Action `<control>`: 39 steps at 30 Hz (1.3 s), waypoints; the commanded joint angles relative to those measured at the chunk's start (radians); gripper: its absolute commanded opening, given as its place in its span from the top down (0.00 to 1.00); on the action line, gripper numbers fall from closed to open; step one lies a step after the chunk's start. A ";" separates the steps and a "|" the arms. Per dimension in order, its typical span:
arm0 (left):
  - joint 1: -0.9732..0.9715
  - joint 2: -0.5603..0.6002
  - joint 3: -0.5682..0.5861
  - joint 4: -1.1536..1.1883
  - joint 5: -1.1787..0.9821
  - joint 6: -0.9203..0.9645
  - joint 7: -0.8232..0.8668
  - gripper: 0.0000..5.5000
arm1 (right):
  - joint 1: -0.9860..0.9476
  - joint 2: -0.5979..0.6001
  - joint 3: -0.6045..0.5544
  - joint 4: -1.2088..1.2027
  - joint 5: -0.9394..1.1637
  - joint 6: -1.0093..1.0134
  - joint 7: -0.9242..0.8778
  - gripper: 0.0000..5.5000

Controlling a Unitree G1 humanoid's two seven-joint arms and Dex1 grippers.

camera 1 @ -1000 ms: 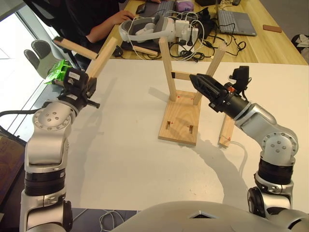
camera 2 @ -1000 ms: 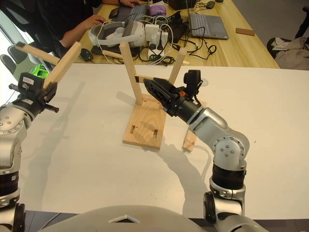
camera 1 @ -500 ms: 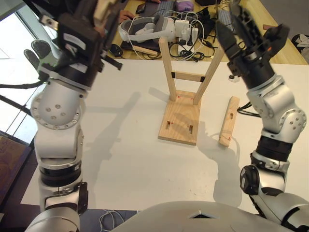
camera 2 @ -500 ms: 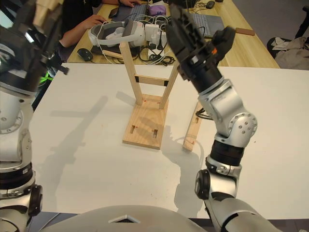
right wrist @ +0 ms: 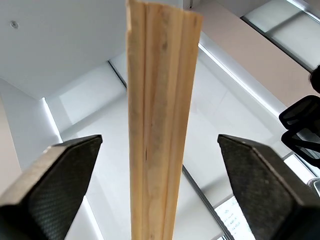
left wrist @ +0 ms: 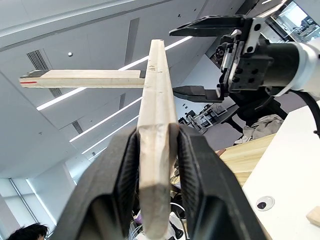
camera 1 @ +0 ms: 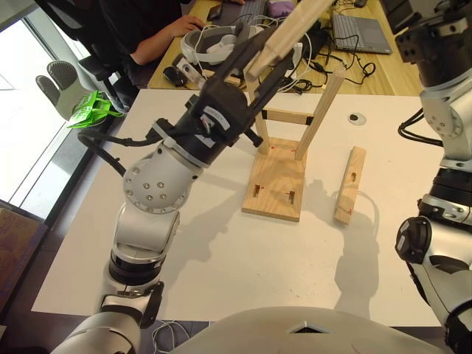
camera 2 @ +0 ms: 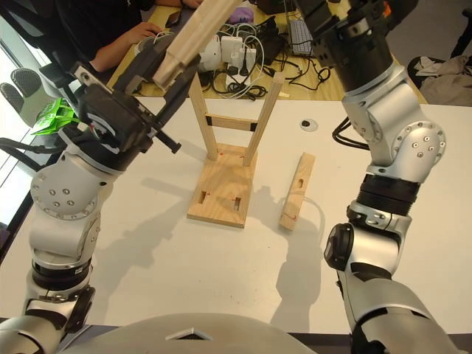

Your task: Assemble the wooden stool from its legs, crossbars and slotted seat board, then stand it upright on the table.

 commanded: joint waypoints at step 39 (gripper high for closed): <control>0.354 0.197 0.153 -0.006 -0.212 0.222 -0.319 0.54 | 0.115 -0.189 -0.049 -0.096 -0.216 0.046 0.148 0.63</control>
